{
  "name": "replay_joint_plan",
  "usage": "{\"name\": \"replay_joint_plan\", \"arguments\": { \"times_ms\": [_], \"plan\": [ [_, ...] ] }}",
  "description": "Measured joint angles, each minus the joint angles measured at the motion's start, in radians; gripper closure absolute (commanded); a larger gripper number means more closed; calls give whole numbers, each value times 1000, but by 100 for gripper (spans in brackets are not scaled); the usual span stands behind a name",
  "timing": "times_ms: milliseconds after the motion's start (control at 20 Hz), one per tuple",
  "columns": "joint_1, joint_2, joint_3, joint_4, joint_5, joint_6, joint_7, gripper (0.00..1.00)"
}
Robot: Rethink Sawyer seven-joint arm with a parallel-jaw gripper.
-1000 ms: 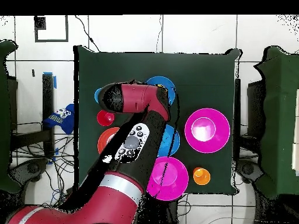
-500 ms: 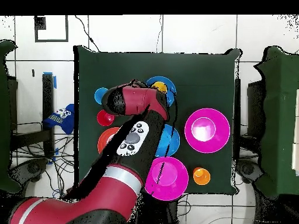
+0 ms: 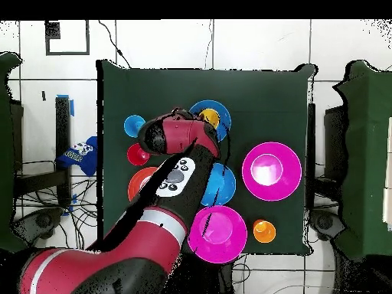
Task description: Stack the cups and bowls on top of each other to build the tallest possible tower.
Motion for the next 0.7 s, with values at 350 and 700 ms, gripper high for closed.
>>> {"name": "replay_joint_plan", "arguments": {
  "times_ms": [350,700],
  "plan": [
    [-47,8,71,-2,2,-1,0,100],
    [-82,-8,104,-2,2,-1,0,100]
  ]
}}
